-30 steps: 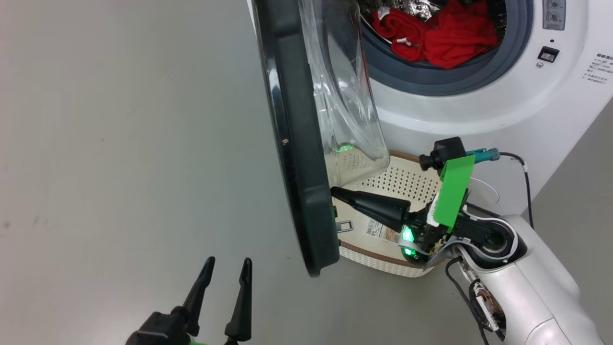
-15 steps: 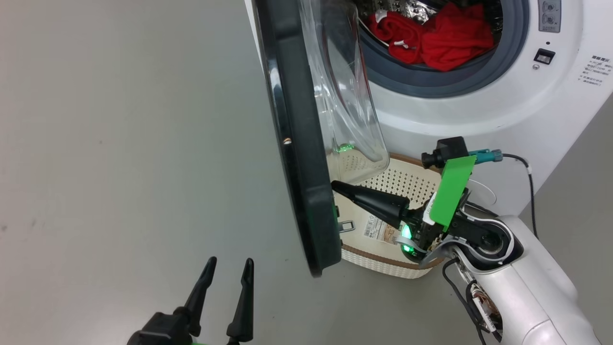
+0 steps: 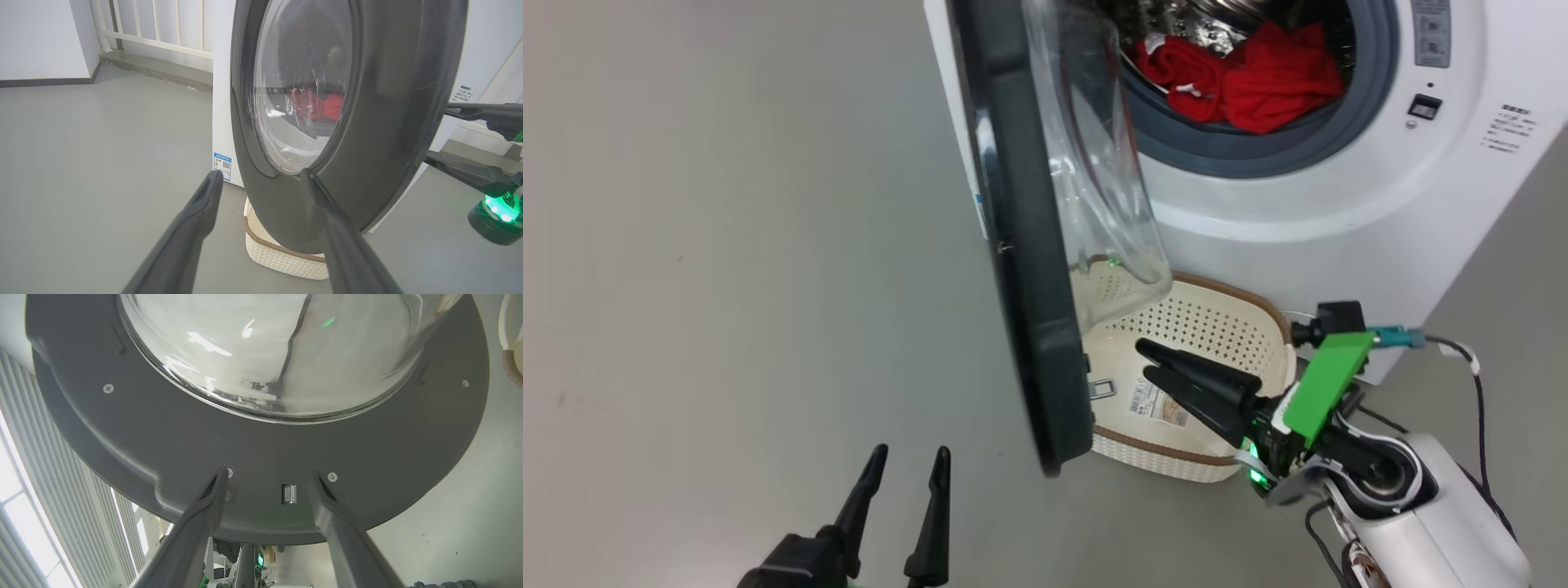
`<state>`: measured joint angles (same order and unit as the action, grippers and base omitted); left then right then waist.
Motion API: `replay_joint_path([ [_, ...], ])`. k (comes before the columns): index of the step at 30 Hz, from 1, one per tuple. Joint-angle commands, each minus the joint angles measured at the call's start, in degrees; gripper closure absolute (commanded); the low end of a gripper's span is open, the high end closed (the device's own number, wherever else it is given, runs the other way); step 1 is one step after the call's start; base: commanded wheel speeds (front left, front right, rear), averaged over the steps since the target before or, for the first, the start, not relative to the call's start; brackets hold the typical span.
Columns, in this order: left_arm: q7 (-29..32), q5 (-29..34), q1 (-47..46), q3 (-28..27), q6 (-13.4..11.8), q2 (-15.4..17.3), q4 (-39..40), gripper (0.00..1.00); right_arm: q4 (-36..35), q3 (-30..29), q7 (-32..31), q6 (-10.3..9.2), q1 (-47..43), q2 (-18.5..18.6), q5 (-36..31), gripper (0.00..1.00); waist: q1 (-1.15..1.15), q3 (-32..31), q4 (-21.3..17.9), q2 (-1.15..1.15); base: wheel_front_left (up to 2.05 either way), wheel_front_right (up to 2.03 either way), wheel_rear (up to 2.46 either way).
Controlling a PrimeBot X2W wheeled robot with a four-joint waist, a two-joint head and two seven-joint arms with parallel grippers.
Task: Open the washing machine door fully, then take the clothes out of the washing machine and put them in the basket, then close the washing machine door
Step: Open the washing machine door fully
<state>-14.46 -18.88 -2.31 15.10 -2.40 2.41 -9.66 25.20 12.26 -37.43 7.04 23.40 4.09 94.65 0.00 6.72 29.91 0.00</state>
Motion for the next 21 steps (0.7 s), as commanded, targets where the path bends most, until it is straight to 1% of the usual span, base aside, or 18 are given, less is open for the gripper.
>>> replay_joint_path([
  [1, -0.54, 0.54, -0.89, -2.06, 0.58, 0.47, 1.06, 0.0, -1.66, 0.35, 0.6, 0.45, -0.12, -0.27, -0.7, 0.0, 0.0, -0.22, -0.82, 0.0, 0.0, 0.0, 0.0],
  [14, -0.54, 1.2, -0.11, -5.22, 1.03, 0.47, 0.94, 0.0, -1.06, -2.97, 3.82, 0.45, -7.63, 0.78, -2.9, 0.0, 0.0, -1.04, -4.69, 0.0, 0.0, 0.0, 0.0],
  [21, -0.54, 1.47, 0.14, -6.27, 1.42, 0.47, 0.66, 0.0, -1.67, -4.58, 8.38, 0.45, -12.14, 2.21, -5.87, 0.0, 0.0, -1.49, -6.06, 0.0, 0.0, 0.0, 0.0],
])
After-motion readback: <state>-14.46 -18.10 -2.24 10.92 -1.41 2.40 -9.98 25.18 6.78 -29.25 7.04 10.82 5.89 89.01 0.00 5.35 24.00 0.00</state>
